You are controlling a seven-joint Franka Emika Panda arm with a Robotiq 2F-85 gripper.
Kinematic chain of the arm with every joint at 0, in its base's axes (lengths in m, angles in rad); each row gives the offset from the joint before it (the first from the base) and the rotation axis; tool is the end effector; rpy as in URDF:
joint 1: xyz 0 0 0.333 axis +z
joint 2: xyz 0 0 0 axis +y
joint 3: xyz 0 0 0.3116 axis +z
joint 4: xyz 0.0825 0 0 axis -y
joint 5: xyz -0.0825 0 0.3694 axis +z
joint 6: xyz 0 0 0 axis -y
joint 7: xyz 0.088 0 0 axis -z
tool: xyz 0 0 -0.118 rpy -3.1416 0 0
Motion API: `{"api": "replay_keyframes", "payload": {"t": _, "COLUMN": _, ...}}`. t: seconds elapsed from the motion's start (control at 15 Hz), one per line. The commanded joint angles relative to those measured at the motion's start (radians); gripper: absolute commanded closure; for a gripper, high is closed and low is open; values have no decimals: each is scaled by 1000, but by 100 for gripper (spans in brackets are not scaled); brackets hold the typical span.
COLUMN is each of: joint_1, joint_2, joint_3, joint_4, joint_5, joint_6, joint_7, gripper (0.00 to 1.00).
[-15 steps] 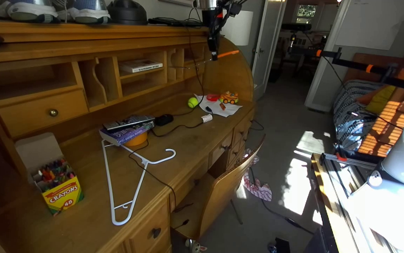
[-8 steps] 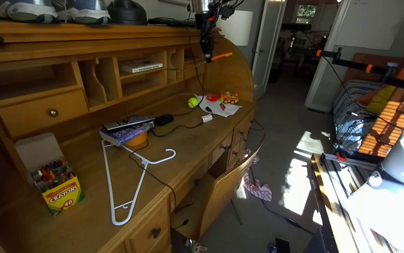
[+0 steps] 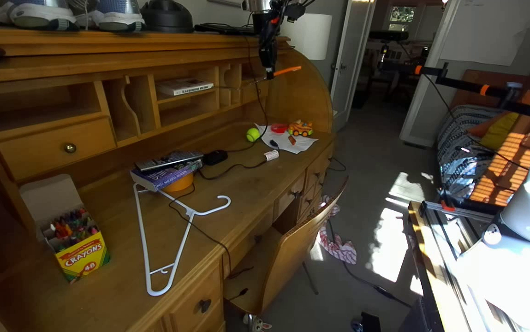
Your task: Use the spatula to place the white book on the desktop.
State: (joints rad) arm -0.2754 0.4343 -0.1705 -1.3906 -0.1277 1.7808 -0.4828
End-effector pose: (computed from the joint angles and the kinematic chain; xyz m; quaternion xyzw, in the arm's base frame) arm 0.6041 -0.2816 0.4512 0.9942 0.0399 -0.0608 0.0790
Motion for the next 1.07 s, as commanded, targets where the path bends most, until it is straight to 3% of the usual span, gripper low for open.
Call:
{"api": "replay_keyframes", "payload": {"t": 0.0, "joint_1": -18, "joint_2": 47, "joint_3": 18, "joint_4": 74, "joint_5": 8, "joint_6": -34, "joint_7": -6, "gripper": 95}}
{"api": "replay_keyframes", "payload": {"t": 1.0, "joint_1": -54, "joint_2": 215, "joint_3": 39, "joint_4": 335, "joint_5": 5, "joint_6": -172, "joint_7": -48, "gripper": 95}}
